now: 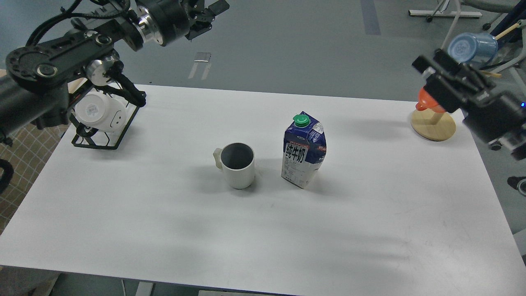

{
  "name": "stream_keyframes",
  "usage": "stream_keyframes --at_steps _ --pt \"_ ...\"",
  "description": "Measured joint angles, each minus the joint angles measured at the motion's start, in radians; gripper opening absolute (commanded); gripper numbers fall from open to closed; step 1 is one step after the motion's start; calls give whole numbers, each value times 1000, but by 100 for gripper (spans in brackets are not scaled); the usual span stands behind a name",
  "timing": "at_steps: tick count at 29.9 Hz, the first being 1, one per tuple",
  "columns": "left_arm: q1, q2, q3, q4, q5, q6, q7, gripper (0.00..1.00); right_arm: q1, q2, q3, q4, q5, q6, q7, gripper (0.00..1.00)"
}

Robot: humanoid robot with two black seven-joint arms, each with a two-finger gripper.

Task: Place cup and milk with both arms
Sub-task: 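Open the right gripper and withdraw it from the carton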

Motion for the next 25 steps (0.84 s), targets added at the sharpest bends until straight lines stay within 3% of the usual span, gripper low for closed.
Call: stream_keyframes --at_steps 4,12,18,21,25 --pt "11 -33 -60 50 -2 -4 1 98 166 71 1 -156 248 223 0 100" --pt "50 -144 -222 245 -54 -114 13 99 376 475 5 -636 587 485 0 100" --pt "55 -272 -284 503 -111 -184 25 100 439 774 80 -973 800 613 0 100" --pt "58 -317 -297 574 -143 -187 31 100 432 867 160 -1046 834 639 0 100" --pt "73 -333 -290 597 -152 -187 48 100 399 898 200 -1053 842 649 0 100"
